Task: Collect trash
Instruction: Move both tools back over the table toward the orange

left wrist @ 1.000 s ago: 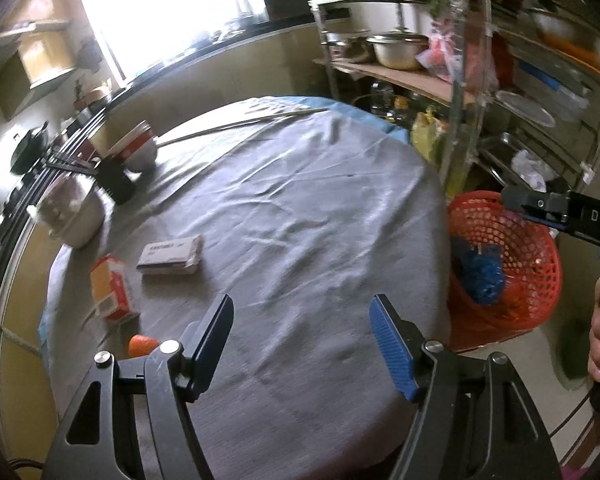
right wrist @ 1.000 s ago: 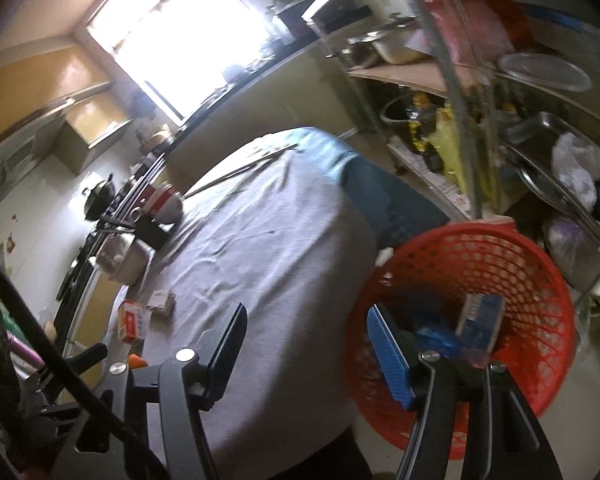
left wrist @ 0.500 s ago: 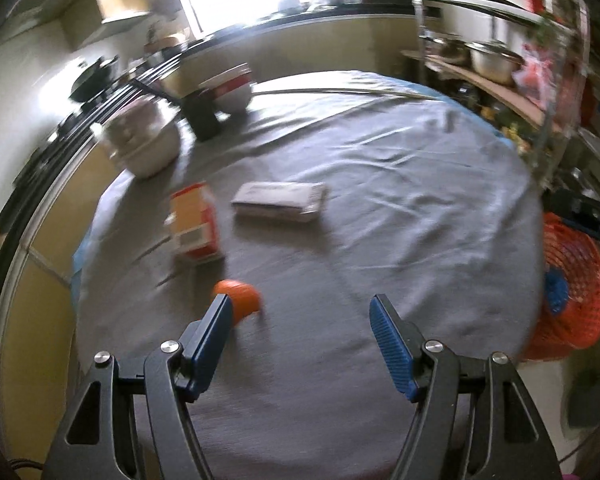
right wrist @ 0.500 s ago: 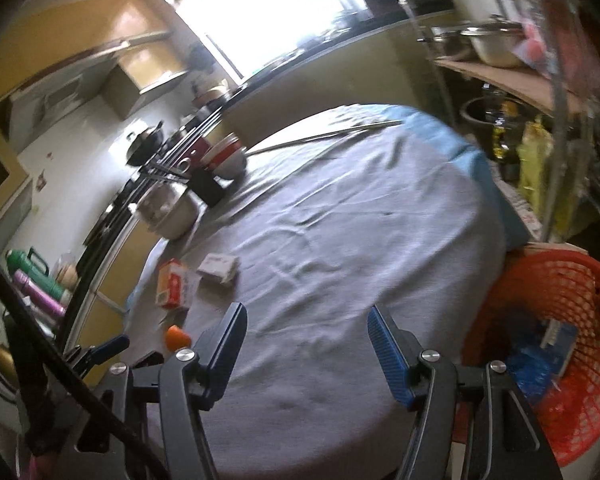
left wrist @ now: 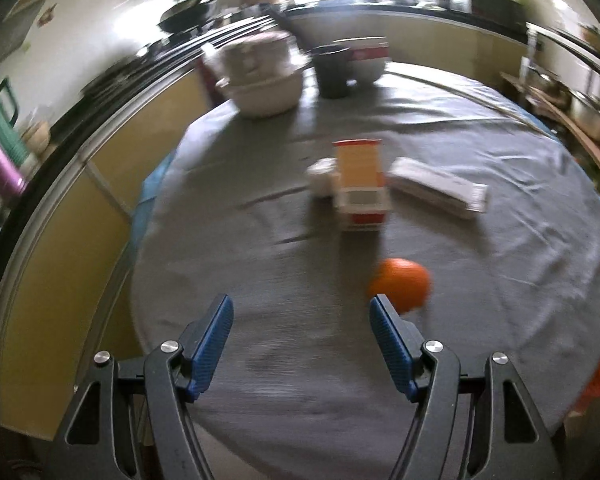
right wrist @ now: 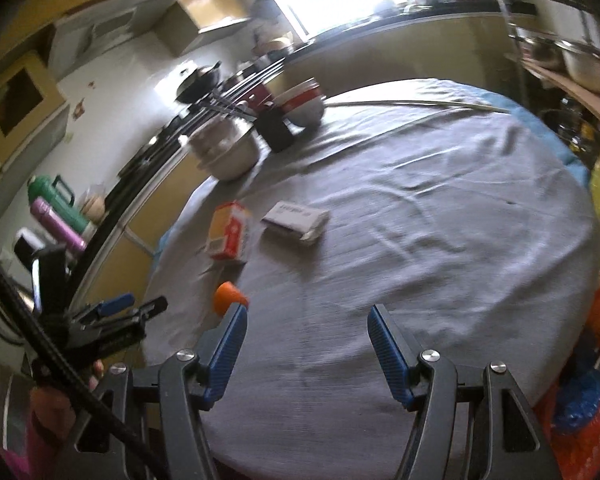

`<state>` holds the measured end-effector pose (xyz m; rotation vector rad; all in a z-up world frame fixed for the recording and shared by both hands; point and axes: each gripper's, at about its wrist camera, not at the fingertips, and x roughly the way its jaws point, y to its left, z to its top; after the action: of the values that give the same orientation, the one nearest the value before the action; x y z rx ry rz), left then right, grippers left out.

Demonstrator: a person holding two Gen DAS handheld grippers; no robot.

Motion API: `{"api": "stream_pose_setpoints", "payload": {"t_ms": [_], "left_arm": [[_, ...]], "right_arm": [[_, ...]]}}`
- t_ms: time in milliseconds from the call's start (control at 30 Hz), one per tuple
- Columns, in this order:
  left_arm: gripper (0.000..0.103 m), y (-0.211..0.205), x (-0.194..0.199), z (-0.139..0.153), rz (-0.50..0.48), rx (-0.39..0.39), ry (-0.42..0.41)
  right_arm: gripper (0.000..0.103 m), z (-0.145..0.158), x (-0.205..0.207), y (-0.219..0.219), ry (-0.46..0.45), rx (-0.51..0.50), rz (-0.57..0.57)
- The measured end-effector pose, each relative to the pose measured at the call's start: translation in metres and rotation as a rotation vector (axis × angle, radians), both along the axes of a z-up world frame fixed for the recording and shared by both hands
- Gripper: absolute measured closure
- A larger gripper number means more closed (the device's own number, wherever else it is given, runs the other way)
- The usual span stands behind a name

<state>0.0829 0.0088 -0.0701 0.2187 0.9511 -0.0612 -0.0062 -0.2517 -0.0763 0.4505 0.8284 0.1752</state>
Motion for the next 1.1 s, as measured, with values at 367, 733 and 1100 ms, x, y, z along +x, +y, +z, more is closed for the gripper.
{"api": "stream_pose_setpoints", "payload": {"t_ms": [367, 733, 1100], "left_arm": [[0.032, 0.041, 0.013, -0.019, 0.093, 0.007, 0.055], [0.032, 0.051, 0.011, -0.026, 0.098, 0.027, 0.068], [0.032, 0.062, 0.014, -0.03, 0.123, 0.013, 0.078]], "right_arm": [[0.036, -0.022, 0.054, 0.071, 0.055, 0.006, 0.201], [0.036, -0.052, 0.11, 0.128, 0.088, -0.005, 0.303], [0.055, -0.064, 0.128, 0.151, 0.087, -0.14, 0.328]]}}
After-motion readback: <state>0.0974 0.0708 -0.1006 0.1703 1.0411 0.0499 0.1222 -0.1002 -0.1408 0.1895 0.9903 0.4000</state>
